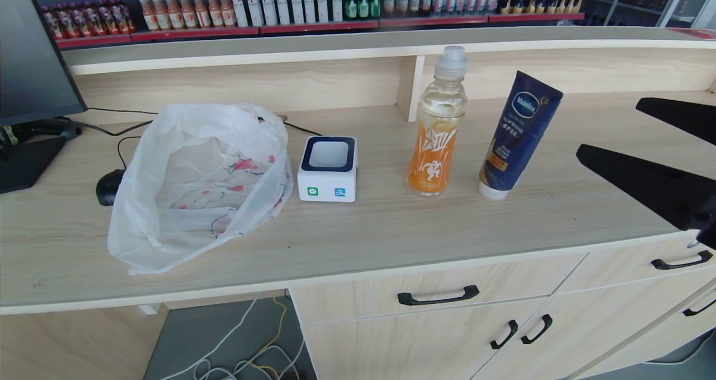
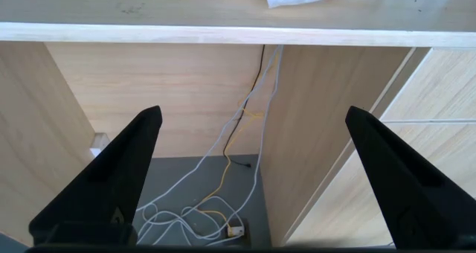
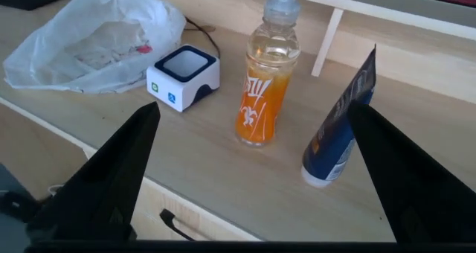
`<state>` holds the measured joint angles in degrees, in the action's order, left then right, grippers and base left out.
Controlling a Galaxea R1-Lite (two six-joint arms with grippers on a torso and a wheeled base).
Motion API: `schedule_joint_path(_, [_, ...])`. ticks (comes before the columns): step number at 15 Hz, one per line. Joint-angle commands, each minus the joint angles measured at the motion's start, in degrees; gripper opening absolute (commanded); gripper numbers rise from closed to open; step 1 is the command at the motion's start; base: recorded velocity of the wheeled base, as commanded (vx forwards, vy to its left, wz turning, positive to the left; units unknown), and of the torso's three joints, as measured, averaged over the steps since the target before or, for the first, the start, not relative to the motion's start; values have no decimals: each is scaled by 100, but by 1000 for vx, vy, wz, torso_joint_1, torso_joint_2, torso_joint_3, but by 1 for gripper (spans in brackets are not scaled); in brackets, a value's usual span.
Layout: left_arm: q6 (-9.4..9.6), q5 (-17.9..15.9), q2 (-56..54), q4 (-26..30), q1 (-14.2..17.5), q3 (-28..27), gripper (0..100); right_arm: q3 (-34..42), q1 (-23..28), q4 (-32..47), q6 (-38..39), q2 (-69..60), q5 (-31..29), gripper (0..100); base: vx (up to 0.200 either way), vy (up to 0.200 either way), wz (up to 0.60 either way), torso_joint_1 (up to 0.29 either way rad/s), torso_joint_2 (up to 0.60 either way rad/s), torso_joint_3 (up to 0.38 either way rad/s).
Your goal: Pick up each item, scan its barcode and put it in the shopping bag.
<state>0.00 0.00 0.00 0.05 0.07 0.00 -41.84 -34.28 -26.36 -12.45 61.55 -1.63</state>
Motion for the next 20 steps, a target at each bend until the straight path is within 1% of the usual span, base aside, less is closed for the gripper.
schedule_joint_path(1, [0, 0, 0, -5, 1, 0, 100, -53, -9, -1, 5, 252, -4, 100, 0, 0, 0, 0, 0, 0])
schedule_joint_path(3, [0, 0, 0, 4, 1, 0, 100, -132, -9, -10, 5, 393, -39, 100, 0, 0, 0, 0, 0, 0])
schedule_joint_path(5, [0, 0, 0, 4, 1, 0, 100, -237, -17, -10, -3, 507, -478, 100, 0, 0, 0, 0, 0, 0])
schedule_joint_path(6, [0, 0, 0, -5, 1, 0, 100, -430, -123, -19, 5, 683, -636, 100, 0, 0, 0, 0, 0, 0])
schedule_joint_path(7, [0, 0, 0, 4, 1, 0, 100, -501, -184, -89, 23, 823, -654, 100, 0, 0, 0, 0, 0, 0])
schedule_joint_path(9, [0, 0, 0, -5, 1, 0, 100, -545, -219, -476, 49, 1157, -883, 100, 0, 0, 0, 0, 0, 0])
schedule_joint_path(10, [0, 0, 0, 4, 1, 0, 100, -571, -281, -915, 93, 1412, -1067, 100, 0, 0, 0, 0, 0, 0])
schedule_joint_path(11, [0, 0, 0, 4, 1, 0, 100, -562, -343, -1337, 216, 1641, -1419, 100, 0, 0, 0, 0, 0, 0])
schedule_joint_path(12, [0, 0, 0, 4, 1, 0, 100, -650, -510, -1645, 436, 1843, -1832, 100, 0, 0, 0, 0, 0, 0])
schedule_joint_path(14, [0, 0, 0, 4, 1, 0, 100, -1072, -791, -1724, 788, 2133, -2166, 100, 0, 0, 0, 0, 0, 0])
schedule_joint_path(15, [0, 0, 0, -5, 1, 0, 100, -1169, -879, -1724, 814, 2221, -2227, 100, 0, 0, 0, 0, 0, 0])
schedule_joint_path(18, [0, 0, 0, -5, 1, 0, 100, -1406, -879, -1724, 770, 2414, -2245, 100, 0, 0, 0, 0, 0, 0])
schedule_joint_path(20, [0, 0, 0, 4, 1, 0, 100, -1599, -879, -1724, 278, 2485, -2227, 100, 0, 0, 0, 0, 0, 0])
